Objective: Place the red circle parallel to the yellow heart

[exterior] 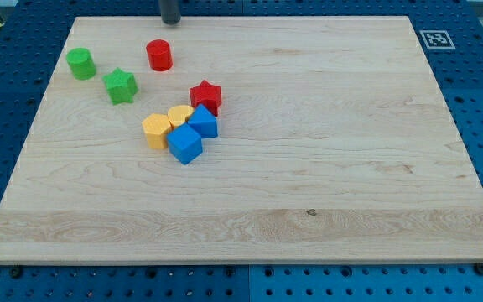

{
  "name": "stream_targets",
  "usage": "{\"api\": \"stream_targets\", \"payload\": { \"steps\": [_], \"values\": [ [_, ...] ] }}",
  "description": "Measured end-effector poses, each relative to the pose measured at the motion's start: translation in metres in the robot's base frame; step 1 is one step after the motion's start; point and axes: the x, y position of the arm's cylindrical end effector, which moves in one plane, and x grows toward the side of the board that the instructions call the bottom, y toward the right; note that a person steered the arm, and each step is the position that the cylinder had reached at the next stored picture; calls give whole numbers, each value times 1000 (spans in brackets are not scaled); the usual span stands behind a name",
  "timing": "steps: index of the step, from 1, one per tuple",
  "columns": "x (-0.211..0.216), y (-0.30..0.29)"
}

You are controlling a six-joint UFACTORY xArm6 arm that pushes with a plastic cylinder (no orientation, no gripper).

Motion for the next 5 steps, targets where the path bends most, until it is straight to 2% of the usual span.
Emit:
{"api": "stream_targets", "payload": {
  "steps": [2, 5],
  "values": [
    [4, -24],
    [41, -24]
  ]
}}
